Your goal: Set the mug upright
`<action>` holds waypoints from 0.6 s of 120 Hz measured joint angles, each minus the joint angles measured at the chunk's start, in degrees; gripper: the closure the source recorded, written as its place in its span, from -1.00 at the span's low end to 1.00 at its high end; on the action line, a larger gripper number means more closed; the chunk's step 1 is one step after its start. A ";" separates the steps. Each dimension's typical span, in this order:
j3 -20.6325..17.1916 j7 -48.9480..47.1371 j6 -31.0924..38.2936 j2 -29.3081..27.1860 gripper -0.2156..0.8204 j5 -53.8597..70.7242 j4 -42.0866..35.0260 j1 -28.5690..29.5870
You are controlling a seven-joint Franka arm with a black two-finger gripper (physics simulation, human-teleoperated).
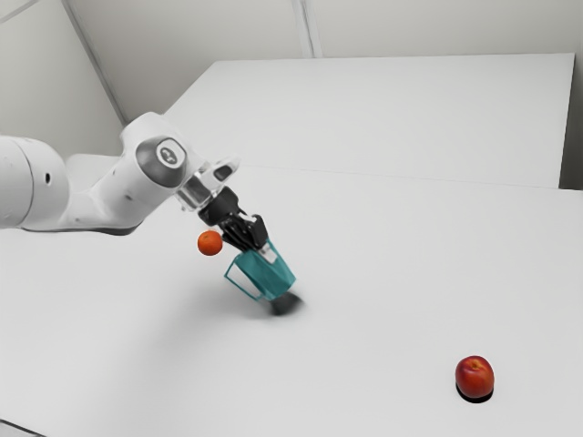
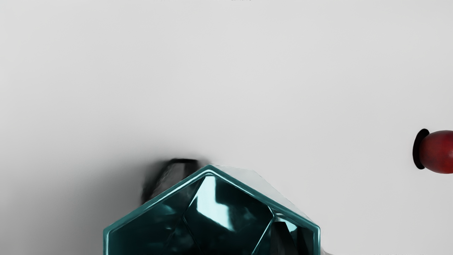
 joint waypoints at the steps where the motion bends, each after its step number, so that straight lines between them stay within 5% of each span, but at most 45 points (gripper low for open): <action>1: 0.00 -0.29 0.30 -0.16 0.90 0.84 0.00 -0.14; 39: 0.07 -14.59 6.61 -2.11 0.90 25.91 -0.01 -2.64; 72: 0.34 -25.54 12.67 -1.92 0.90 35.92 -0.85 -3.56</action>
